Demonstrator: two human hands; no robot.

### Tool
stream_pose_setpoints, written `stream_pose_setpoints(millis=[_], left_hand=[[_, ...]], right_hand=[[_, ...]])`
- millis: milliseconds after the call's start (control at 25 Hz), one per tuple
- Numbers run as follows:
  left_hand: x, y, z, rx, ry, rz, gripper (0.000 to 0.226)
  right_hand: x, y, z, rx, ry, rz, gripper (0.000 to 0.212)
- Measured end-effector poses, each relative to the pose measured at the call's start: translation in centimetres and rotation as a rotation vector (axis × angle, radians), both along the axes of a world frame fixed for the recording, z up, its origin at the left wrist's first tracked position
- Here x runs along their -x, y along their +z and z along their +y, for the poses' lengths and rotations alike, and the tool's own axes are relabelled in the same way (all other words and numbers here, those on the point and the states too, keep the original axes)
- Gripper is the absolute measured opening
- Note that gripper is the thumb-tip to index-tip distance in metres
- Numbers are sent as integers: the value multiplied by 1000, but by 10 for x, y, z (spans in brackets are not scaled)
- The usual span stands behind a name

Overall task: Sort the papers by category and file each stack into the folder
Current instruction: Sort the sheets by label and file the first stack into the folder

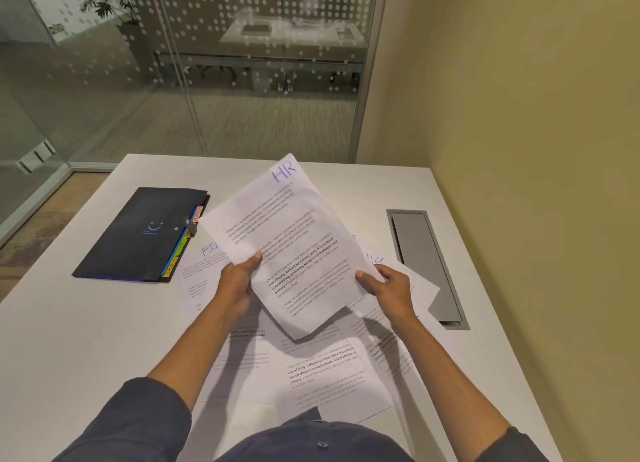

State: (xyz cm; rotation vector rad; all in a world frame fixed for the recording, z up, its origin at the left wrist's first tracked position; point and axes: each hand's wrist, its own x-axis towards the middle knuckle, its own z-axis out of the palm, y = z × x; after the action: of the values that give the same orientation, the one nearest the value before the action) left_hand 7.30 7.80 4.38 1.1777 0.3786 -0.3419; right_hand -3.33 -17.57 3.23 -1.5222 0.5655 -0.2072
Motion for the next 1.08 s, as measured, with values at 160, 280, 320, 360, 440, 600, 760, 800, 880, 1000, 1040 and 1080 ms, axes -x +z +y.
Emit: stream_pose_setpoints(millis=[160, 280, 320, 360, 440, 600, 760, 800, 880, 1000, 1040, 1080], left_hand=[[-1, 1, -2, 202, 16, 87, 19], [3, 4, -8, 226, -27, 98, 19], [6, 6, -11, 226, -42, 86, 18], [9, 9, -14, 225, -55, 71, 16], [11, 13, -14, 203, -62, 44, 16], [-18, 22, 12, 155, -9, 27, 13], [-52, 30, 37, -138, -186, -78, 27], [-54, 30, 38, -261, -270, -109, 29], [-52, 31, 34, -471, -437, -161, 23], [-42, 21, 27, -595, -582, -147, 22], [-38, 15, 25, -607, -595, -147, 25], [-33, 10, 21, -608, -587, -157, 26]], right_hand=[[-2, 4, 12, -407, -3, 56, 23], [-5, 3, 31, -494, 64, 39, 28], [-6, 2, 36, -516, 29, 22, 30], [-7, 0, 39, -520, -18, 13, 33], [-9, -3, 39, -429, -94, 33, 41], [-6, 5, 22, -148, -114, 59, 28], [-4, 11, 3, 5, -74, 61, 30], [-4, 11, 2, 29, -63, 68, 29], [-4, 8, 1, 64, -36, 81, 27], [-5, -3, 5, 81, -29, 81, 31], [-5, -6, 9, 85, -45, 85, 33], [-6, -10, 11, 85, -60, 89, 34]])
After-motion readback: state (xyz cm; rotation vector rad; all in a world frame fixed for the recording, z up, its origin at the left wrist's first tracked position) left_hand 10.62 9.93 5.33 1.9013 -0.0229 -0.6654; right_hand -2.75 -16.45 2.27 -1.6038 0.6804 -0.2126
